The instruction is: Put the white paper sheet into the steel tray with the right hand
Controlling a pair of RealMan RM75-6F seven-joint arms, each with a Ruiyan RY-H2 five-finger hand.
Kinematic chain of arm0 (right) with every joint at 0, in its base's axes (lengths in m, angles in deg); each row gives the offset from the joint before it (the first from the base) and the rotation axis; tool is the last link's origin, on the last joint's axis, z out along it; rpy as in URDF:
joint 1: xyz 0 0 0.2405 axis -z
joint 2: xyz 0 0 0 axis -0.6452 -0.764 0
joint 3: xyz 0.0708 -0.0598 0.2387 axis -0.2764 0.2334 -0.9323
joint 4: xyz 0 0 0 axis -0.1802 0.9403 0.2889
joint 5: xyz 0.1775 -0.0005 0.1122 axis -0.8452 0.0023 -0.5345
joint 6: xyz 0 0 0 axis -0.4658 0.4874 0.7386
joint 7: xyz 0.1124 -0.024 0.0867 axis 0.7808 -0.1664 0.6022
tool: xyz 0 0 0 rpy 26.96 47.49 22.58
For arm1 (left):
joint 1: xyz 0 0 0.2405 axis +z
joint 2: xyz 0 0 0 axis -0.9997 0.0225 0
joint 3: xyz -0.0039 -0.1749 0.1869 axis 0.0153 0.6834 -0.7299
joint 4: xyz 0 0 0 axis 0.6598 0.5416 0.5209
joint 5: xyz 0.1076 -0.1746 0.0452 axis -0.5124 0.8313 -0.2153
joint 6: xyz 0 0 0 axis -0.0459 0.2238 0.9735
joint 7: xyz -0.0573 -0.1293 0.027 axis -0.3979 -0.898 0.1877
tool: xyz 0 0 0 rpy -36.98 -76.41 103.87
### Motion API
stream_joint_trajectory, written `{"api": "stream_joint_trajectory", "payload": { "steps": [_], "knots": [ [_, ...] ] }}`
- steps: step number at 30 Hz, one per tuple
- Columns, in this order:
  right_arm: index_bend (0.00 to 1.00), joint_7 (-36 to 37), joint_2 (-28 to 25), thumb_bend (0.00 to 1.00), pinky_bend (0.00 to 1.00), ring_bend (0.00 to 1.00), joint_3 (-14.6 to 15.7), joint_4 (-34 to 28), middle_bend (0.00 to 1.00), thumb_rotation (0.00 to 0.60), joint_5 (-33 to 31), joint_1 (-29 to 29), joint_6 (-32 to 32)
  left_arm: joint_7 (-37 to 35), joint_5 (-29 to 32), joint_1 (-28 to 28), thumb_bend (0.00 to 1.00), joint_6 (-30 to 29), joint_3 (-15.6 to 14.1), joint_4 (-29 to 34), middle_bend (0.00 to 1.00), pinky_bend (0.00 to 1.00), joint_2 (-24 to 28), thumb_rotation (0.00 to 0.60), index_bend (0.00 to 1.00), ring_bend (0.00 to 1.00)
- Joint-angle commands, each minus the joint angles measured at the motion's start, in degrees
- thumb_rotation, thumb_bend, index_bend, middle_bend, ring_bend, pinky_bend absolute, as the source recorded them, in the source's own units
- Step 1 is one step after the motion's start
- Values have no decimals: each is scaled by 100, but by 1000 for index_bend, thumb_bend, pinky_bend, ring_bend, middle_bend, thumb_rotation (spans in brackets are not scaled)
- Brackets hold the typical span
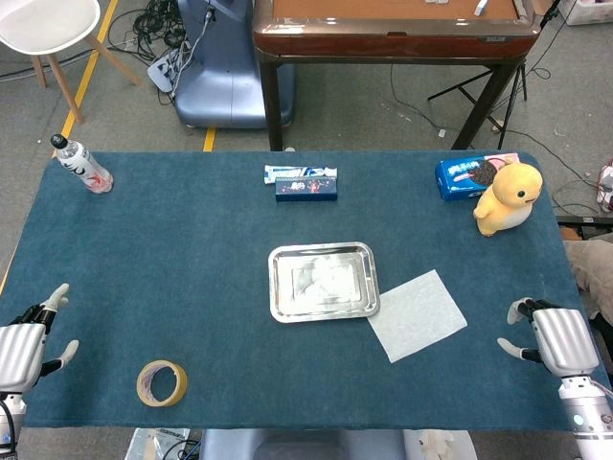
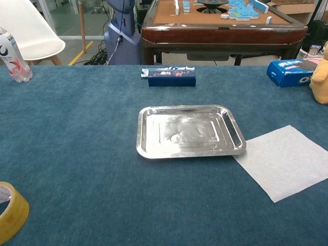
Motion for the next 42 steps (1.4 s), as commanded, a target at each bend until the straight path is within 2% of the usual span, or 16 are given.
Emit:
{"api": "stream_joint_trajectory", "payload": {
  "steps": [1, 3, 9, 12, 16, 18, 25, 42],
  "knots": [
    [563, -80, 9, 0, 628, 525, 19, -76, 533, 600, 3, 12, 7, 2, -16, 10, 262, -36, 3, -8, 325, 462, 3, 600, 99, 295],
    [563, -140, 17, 0, 628, 525, 24, -117, 540, 600, 8, 20, 23, -26, -34, 21, 262, -73, 7, 2, 355, 462, -2, 600, 104, 302],
    [563, -269, 64, 0, 628, 550, 31, -118, 589, 600, 0, -9, -32, -105, -35, 43, 262, -118, 19, 33, 363, 462, 24, 600, 104, 306],
    [563, -342, 87, 0, 696, 687, 65, -139, 710, 600, 41, -32, -80, -120, -46, 56, 262, -142, 17, 48, 363, 462, 42, 600, 104, 307],
    [563, -457, 238, 0, 931, 950, 104, -44, 926, 600, 289, -71, 10, -125, -67, 73, 262, -178, 15, 67, 364, 462, 67, 600, 104, 307],
    [563, -523, 304, 0, 994, 998, 121, -6, 990, 600, 396, -101, 25, -124, -102, 89, 262, -234, 16, 61, 364, 462, 66, 600, 104, 306],
    [564, -915, 429, 0, 1000, 1000, 200, -76, 1000, 600, 656, -332, -250, -124, -207, 182, 262, -473, 23, 112, 364, 462, 66, 600, 114, 291],
    [563, -1370, 1093, 0, 1000, 1000, 426, 310, 1000, 600, 942, -531, -541, -114, -105, 189, 262, -387, 45, 115, 364, 462, 98, 600, 115, 289]
  ]
}}
